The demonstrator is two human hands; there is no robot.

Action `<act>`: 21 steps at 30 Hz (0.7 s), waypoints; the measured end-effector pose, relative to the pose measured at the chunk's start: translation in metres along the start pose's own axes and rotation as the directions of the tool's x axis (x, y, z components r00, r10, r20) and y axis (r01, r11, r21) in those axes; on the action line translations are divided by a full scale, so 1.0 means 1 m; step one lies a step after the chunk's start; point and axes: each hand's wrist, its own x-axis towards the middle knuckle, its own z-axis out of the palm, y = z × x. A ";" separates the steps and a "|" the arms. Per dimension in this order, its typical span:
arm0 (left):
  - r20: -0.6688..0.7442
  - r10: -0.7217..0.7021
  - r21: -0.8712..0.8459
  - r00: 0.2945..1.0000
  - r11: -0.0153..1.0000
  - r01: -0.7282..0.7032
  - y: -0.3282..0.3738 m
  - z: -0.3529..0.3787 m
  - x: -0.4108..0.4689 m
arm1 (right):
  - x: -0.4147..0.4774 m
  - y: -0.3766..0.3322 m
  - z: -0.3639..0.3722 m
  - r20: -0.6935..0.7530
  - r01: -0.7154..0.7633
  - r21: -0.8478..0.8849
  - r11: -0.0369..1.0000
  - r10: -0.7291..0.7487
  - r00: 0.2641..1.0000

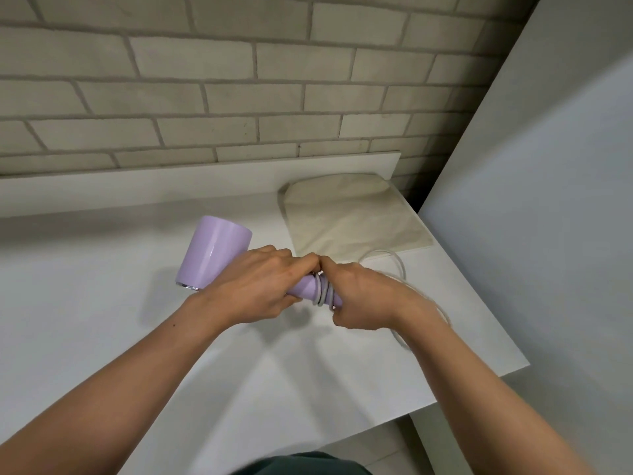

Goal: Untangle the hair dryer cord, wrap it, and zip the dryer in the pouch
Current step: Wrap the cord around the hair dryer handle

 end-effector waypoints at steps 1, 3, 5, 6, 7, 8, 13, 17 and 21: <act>0.005 0.007 0.007 1.000 1.000 -0.007 0.001 0.000 0.000 | 0.000 0.001 0.003 0.004 0.000 -0.002 1.000 0.000 1.000; 0.008 0.015 0.015 1.000 1.000 -0.015 0.004 -0.001 0.000 | 0.001 0.005 0.007 0.022 0.000 0.002 1.000 0.000 1.000; 0.008 0.019 0.033 1.000 0.999 -0.019 0.006 -0.002 0.001 | 0.000 0.009 0.009 0.043 -0.002 0.008 1.000 0.002 0.999; 0.015 0.014 0.043 1.000 0.999 -0.015 0.007 -0.002 0.002 | 0.000 0.010 0.010 0.049 0.000 0.019 1.000 -0.001 0.999; 0.021 0.011 0.046 1.000 0.999 -0.011 0.009 -0.003 0.002 | -0.001 0.011 0.010 0.055 0.002 0.034 0.999 -0.004 0.998; 0.023 0.009 0.045 1.000 0.999 -0.010 0.011 -0.003 0.002 | -0.002 0.012 0.009 0.062 0.005 0.048 0.999 -0.008 0.998; 0.031 -0.011 0.052 0.999 0.999 0.010 0.013 -0.006 0.005 | -0.002 0.011 0.016 -0.049 -0.006 0.056 0.998 0.008 0.999; -0.070 0.023 0.004 0.997 1.000 -0.023 0.013 -0.004 0.005 | 0.004 0.012 0.027 -0.296 -0.034 -0.059 0.998 0.015 0.955; -0.072 0.049 -0.038 0.996 0.998 -0.052 0.007 0.002 0.012 | 0.006 0.015 0.031 -0.342 -0.048 -0.060 0.997 0.024 0.939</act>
